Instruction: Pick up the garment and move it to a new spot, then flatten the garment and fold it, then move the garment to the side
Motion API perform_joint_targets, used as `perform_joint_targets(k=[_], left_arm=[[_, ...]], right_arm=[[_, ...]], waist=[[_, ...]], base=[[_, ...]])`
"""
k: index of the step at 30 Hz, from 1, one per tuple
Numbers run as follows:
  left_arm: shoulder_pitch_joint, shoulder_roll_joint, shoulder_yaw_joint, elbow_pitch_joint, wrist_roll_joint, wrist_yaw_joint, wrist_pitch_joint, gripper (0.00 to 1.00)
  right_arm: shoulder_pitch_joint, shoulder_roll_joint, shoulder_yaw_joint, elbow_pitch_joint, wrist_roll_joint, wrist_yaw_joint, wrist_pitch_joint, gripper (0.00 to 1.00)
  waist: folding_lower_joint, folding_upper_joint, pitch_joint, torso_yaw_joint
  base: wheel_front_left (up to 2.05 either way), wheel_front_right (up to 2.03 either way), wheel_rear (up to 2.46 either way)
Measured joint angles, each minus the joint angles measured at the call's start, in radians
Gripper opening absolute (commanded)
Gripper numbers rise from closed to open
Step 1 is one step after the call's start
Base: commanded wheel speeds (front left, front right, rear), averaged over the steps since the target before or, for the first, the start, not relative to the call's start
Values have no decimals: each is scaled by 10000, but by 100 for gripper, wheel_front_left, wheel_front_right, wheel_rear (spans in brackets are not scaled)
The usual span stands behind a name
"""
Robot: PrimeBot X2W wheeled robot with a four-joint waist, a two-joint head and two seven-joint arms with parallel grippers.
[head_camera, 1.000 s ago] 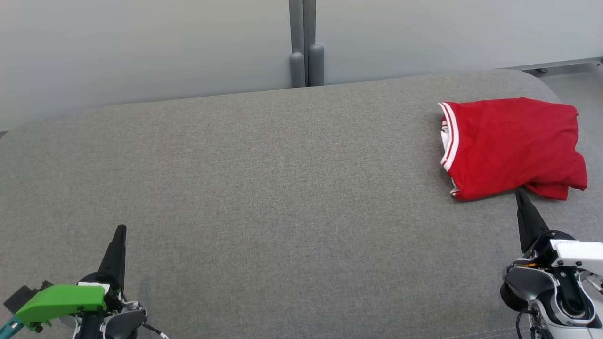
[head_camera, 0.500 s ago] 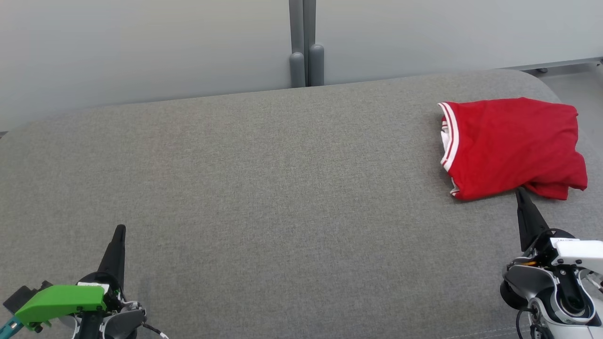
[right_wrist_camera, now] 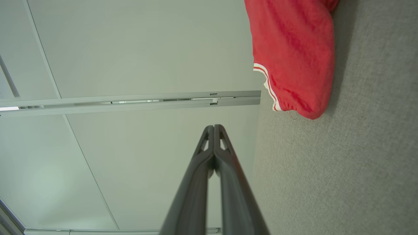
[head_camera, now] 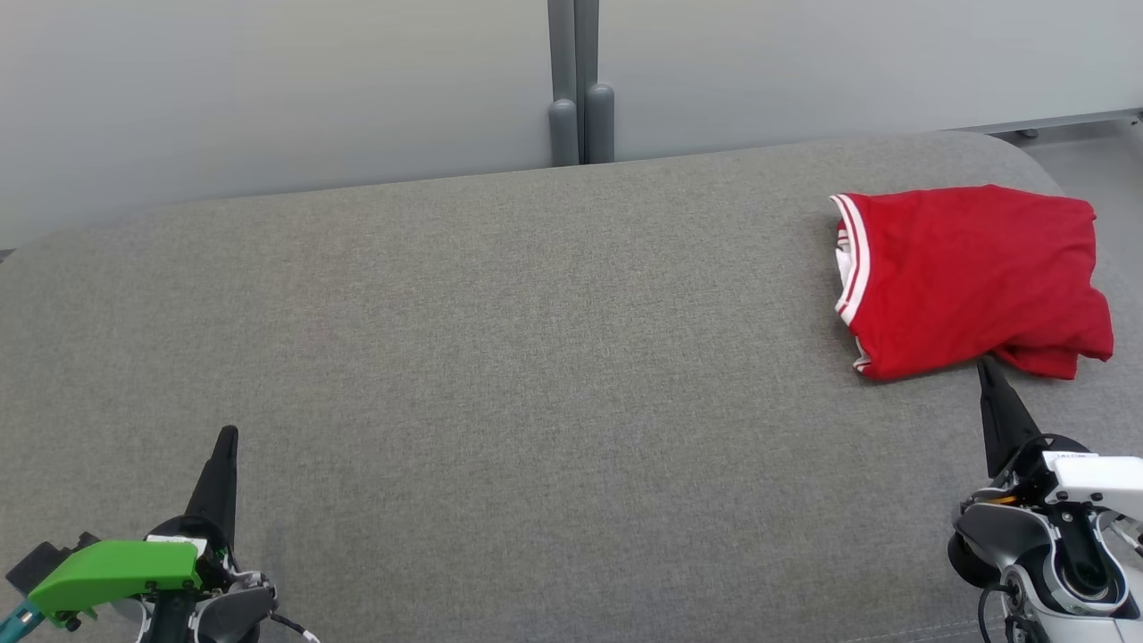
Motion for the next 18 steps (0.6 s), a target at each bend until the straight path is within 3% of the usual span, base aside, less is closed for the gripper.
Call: perform_joint_targets(k=[18], left_arm=[[0, -2, 6, -2, 0, 0, 0, 0]], right_arm=[[-7, 12, -19, 44, 0, 2, 35, 0]], waist=[[0, 0, -1, -1]], base=[[0, 0, 0]])
